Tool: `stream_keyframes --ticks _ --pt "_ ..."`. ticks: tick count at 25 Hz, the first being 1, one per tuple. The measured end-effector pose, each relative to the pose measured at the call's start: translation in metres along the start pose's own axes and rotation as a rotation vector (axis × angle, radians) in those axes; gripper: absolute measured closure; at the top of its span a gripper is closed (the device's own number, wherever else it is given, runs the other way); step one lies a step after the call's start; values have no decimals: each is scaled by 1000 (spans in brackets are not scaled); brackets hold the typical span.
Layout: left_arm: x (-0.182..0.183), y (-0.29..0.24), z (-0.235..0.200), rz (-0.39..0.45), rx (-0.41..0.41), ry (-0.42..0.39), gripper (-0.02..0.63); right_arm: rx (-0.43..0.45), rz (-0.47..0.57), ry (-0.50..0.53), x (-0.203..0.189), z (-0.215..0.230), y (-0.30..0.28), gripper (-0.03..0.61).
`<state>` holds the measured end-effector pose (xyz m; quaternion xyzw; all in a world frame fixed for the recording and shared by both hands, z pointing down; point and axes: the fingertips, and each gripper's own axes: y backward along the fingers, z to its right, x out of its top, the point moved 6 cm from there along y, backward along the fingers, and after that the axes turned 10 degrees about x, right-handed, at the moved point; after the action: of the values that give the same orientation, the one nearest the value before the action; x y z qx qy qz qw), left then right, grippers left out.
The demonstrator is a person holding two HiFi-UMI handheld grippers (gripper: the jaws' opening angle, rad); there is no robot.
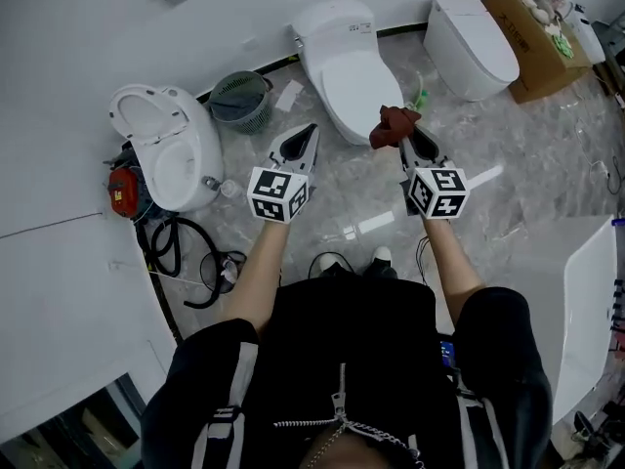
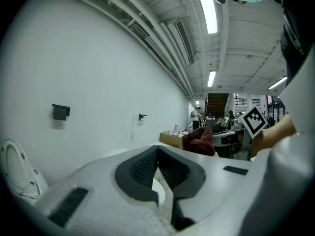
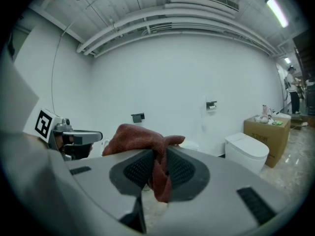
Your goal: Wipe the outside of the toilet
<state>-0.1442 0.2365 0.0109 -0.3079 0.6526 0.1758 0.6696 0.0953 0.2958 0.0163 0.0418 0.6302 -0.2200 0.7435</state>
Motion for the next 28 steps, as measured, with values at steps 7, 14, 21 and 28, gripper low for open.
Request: stream_keyframes --ticks 7,14,21,28 --pt "-1 21 32 25 50 -13 615 38 20 21 -3 2 28 505" --pt "-5 26 62 24 70 -12 615 71 19 28 -8 10 51 505" --pt "-8 29 77 11 79 -3 615 83 12 17 -10 17 63 505" --pt "-9 32 76 6 83 -1 615 91 12 17 -9 13 62 506"
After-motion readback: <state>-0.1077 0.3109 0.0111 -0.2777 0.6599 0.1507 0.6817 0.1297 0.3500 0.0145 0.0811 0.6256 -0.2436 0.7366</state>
